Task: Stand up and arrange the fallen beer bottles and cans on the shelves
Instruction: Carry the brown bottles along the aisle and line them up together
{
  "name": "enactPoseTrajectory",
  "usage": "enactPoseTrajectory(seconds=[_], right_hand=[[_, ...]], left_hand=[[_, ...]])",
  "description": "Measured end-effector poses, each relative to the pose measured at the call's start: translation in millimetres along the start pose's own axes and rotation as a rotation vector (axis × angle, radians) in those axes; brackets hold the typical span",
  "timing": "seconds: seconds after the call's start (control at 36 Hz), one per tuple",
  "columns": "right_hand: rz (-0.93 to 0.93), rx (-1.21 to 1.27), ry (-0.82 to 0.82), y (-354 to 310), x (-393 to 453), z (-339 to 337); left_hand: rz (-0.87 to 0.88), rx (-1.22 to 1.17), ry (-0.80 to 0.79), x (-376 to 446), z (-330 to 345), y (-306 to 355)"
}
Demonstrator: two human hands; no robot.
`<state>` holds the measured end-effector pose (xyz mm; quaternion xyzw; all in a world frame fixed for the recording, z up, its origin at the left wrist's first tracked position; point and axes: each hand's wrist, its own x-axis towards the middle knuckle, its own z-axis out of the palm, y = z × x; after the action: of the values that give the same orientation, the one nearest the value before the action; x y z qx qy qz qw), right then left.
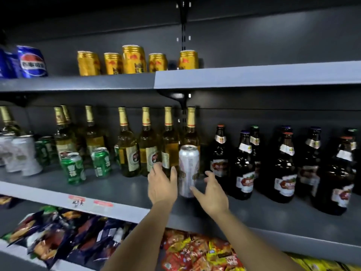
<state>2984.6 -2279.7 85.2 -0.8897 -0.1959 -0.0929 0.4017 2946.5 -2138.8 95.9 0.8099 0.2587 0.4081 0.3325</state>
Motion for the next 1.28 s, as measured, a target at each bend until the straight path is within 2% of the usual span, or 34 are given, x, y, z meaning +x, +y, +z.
enactPoseTrajectory(seconds=[0.17,0.25,0.39,0.5,0.67,0.81,1.0,1.28], right_hand=[[0.191,0.133,0.169,-34.4,25.7,46.1],[0.241,0.127,0.251,-41.3,29.8,60.8],[0.264,0.025,0.309,-51.0,29.0,66.0],[0.192,0.048,0.314,-74.9,35.1,74.4],[0.044,0.055,0.186,-123.6,43.5,103.9],[-0.024,0.077,0.104,-165.7,39.3,146.8],[-0.143,0.107,-0.031,-246.9,34.8,217.9],[-0.179,0.284,-0.033,-361.0,28.1,323.1]], left_hand=[[0.065,0.217,-0.369,46.8,-17.2,-61.0],[0.102,0.255,-0.503,64.8,-21.0,-78.0],[0.086,0.125,-0.552,76.6,-26.9,-89.9],[0.143,0.044,-0.598,82.8,-36.3,-97.7],[0.079,-0.093,-0.562,90.7,-55.4,-118.1],[-0.014,-0.222,-0.429,103.9,-83.1,-134.3],[-0.029,-0.113,-0.243,141.1,-158.0,-183.1],[-0.024,-0.017,-0.124,214.5,-261.2,-279.5]])
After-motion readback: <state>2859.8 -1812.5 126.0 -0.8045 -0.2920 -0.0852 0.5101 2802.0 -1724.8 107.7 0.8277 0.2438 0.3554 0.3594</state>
